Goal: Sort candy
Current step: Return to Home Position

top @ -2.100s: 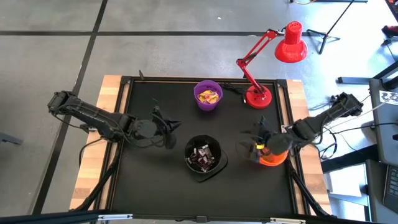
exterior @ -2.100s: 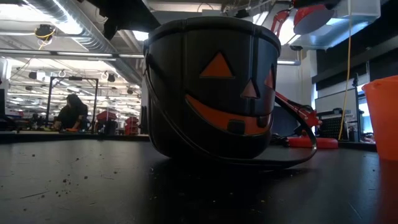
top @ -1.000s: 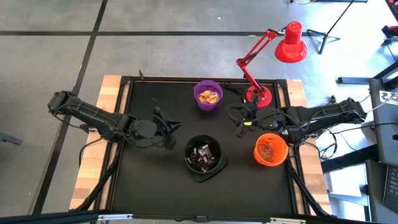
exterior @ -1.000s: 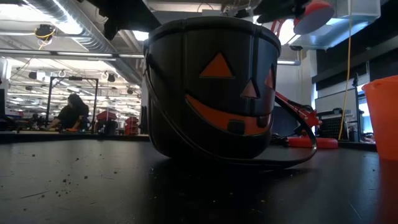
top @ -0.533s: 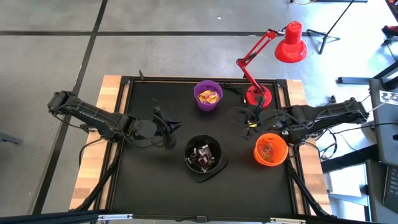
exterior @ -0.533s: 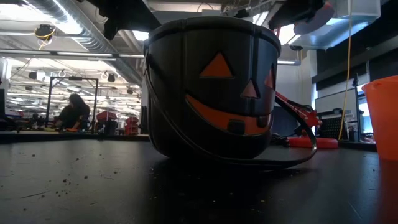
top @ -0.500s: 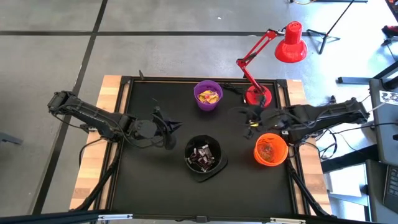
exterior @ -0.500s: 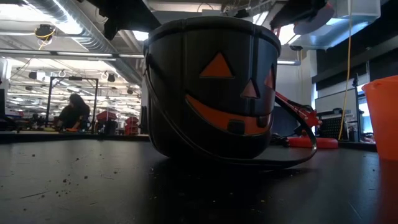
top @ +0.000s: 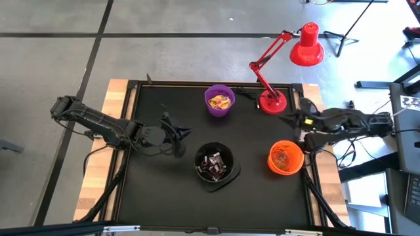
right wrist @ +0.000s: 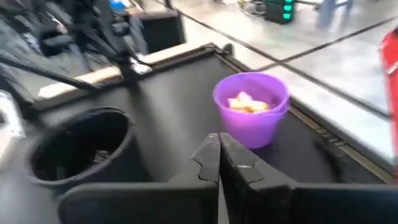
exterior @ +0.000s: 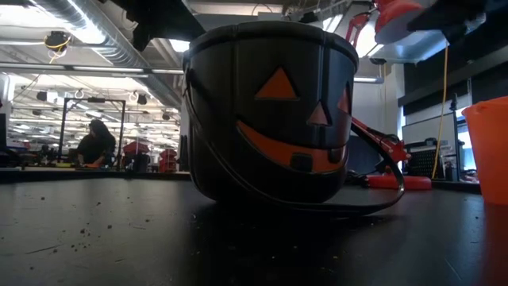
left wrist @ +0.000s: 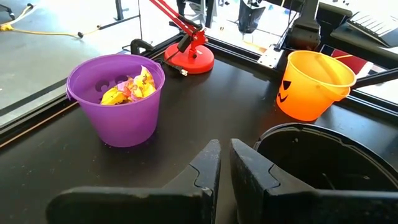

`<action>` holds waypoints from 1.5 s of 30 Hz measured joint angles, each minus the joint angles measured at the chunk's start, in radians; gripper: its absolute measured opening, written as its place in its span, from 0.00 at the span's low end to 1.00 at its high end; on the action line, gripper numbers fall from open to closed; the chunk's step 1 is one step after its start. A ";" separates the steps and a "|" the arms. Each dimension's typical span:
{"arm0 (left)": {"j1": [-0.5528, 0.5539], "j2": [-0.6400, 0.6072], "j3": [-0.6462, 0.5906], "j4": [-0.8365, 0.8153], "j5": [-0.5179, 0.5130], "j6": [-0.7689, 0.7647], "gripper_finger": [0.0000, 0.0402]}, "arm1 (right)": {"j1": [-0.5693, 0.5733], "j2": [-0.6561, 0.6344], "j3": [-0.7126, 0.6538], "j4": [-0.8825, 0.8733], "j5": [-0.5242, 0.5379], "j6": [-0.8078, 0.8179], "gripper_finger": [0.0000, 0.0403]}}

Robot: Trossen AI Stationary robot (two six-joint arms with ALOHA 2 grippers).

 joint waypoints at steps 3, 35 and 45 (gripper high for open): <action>0.000 0.000 0.000 0.000 0.000 0.000 0.07 | 0.000 -0.146 -0.097 0.051 -0.070 0.027 0.01; 0.000 0.000 0.000 0.000 0.004 0.000 0.07 | 0.000 -0.410 -0.518 0.850 -0.298 -0.531 0.00; 0.000 0.000 0.000 0.000 0.004 0.000 0.07 | 0.000 -0.410 -0.519 0.828 -0.228 -0.543 0.00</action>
